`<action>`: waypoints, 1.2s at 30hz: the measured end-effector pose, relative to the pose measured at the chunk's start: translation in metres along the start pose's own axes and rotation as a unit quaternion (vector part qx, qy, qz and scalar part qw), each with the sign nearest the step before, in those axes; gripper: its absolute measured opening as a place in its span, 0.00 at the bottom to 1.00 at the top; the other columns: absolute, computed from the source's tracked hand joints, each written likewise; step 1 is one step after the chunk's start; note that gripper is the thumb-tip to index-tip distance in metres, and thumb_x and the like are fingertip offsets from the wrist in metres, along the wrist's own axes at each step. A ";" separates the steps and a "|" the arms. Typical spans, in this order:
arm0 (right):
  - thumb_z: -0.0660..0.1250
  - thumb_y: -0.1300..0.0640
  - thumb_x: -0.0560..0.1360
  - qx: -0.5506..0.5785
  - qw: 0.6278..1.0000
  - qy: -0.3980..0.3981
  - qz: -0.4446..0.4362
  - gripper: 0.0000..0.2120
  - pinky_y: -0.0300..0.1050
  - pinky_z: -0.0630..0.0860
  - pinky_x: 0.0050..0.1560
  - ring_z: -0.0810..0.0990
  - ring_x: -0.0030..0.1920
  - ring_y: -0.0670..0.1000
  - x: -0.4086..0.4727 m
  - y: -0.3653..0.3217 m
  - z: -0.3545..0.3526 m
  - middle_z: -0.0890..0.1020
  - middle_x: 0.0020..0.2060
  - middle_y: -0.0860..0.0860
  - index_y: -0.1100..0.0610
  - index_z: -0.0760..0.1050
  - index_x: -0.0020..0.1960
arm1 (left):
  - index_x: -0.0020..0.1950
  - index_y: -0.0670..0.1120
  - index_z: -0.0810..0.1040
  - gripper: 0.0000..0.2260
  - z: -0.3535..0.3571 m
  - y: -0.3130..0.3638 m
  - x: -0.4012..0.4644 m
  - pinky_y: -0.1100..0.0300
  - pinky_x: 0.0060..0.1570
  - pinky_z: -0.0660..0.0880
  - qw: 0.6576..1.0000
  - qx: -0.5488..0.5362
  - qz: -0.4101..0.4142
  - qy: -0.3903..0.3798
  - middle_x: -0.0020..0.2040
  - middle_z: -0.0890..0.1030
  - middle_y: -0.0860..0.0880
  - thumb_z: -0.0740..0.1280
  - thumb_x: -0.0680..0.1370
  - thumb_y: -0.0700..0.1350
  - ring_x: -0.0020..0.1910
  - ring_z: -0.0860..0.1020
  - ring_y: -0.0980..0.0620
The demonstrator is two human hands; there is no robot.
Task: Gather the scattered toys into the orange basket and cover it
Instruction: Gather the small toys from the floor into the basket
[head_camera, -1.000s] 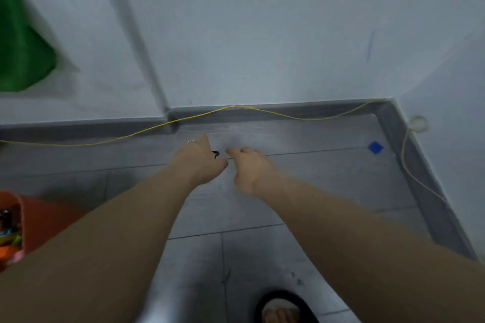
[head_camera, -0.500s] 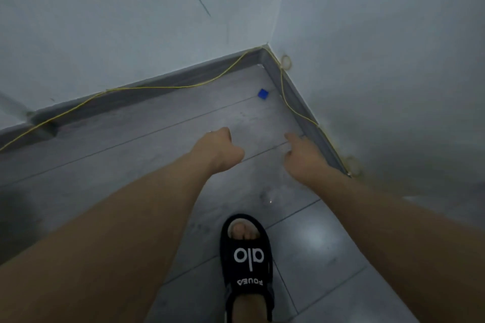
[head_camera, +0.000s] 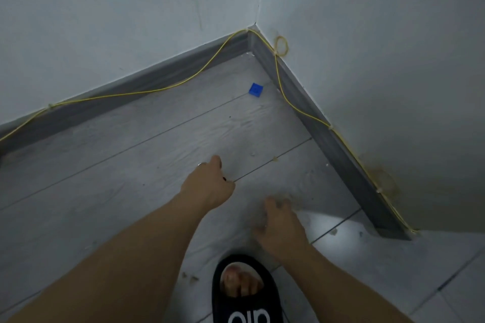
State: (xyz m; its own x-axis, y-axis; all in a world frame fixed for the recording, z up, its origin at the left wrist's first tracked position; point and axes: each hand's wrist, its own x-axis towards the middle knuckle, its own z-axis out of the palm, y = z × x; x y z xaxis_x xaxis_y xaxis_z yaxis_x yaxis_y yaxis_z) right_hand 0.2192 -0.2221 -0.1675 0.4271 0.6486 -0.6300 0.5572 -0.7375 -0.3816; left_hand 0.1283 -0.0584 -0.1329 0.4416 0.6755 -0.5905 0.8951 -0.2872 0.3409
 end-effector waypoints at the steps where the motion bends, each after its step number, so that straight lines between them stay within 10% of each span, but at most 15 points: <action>1: 0.68 0.46 0.73 0.019 1.000 0.023 0.006 0.23 0.49 0.77 0.49 0.75 0.49 0.56 0.006 -0.005 0.003 0.66 0.61 0.55 0.54 0.65 0.63 | 0.65 0.46 0.67 0.20 0.001 -0.004 0.010 0.53 0.50 0.76 1.000 0.001 -0.002 0.003 0.58 0.76 0.44 0.66 0.77 0.52 0.49 0.75 0.47; 12: 0.65 0.46 0.73 -0.115 0.958 0.247 -0.087 0.15 0.50 0.72 0.47 0.78 0.52 0.61 0.166 -0.099 -0.142 0.73 0.55 0.56 0.53 0.70 0.56 | 0.77 0.53 0.53 0.30 -0.045 -0.011 0.107 0.47 0.58 0.75 0.998 -0.023 0.028 0.042 0.73 0.60 0.39 0.63 0.78 0.44 0.60 0.74 0.39; 18: 0.66 0.50 0.74 -0.237 0.967 0.057 -0.072 0.41 0.54 0.71 0.63 0.67 0.71 0.64 0.227 -0.092 -0.164 0.47 0.78 0.55 0.42 0.44 0.79 | 0.80 0.54 0.44 0.37 -0.051 -0.023 0.128 0.48 0.59 0.74 0.992 0.065 0.069 0.082 0.79 0.45 0.43 0.63 0.78 0.44 0.67 0.68 0.40; 21: 0.65 0.52 0.72 -0.261 0.961 0.039 -0.079 0.39 0.52 0.71 0.64 0.68 0.69 0.63 0.235 -0.094 -0.150 0.51 0.78 0.55 0.45 0.51 0.78 | 0.80 0.52 0.46 0.35 -0.053 -0.031 0.130 0.48 0.62 0.72 0.995 0.046 0.065 0.062 0.79 0.45 0.43 0.63 0.78 0.45 0.68 0.67 0.40; 27: 0.68 0.55 0.70 -0.205 0.953 0.175 -0.136 0.13 0.50 0.72 0.46 0.77 0.50 0.64 0.213 -0.102 -0.112 0.71 0.54 0.59 0.55 0.69 0.52 | 0.79 0.53 0.48 0.34 -0.055 -0.061 0.104 0.46 0.62 0.73 0.998 0.020 0.053 0.041 0.79 0.45 0.43 0.63 0.78 0.45 0.68 0.69 0.41; 36: 0.70 0.54 0.65 -0.079 0.960 0.138 -0.230 0.13 0.49 0.76 0.46 0.76 0.44 0.59 0.123 -0.207 -0.062 0.73 0.47 0.54 0.52 0.69 0.45 | 0.78 0.56 0.53 0.31 -0.123 -0.132 -0.009 0.46 0.62 0.72 0.996 -0.016 -0.011 0.086 0.76 0.54 0.45 0.64 0.78 0.48 0.64 0.72 0.41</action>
State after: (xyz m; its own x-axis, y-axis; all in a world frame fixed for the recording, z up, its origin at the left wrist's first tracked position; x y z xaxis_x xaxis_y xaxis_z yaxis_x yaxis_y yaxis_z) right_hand 0.2010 0.0222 -0.1241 0.2701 0.9404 -0.2069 0.8242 -0.3369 -0.4553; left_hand -0.0017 0.0567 -0.0830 0.4029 0.7882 -0.4652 0.9007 -0.2512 0.3545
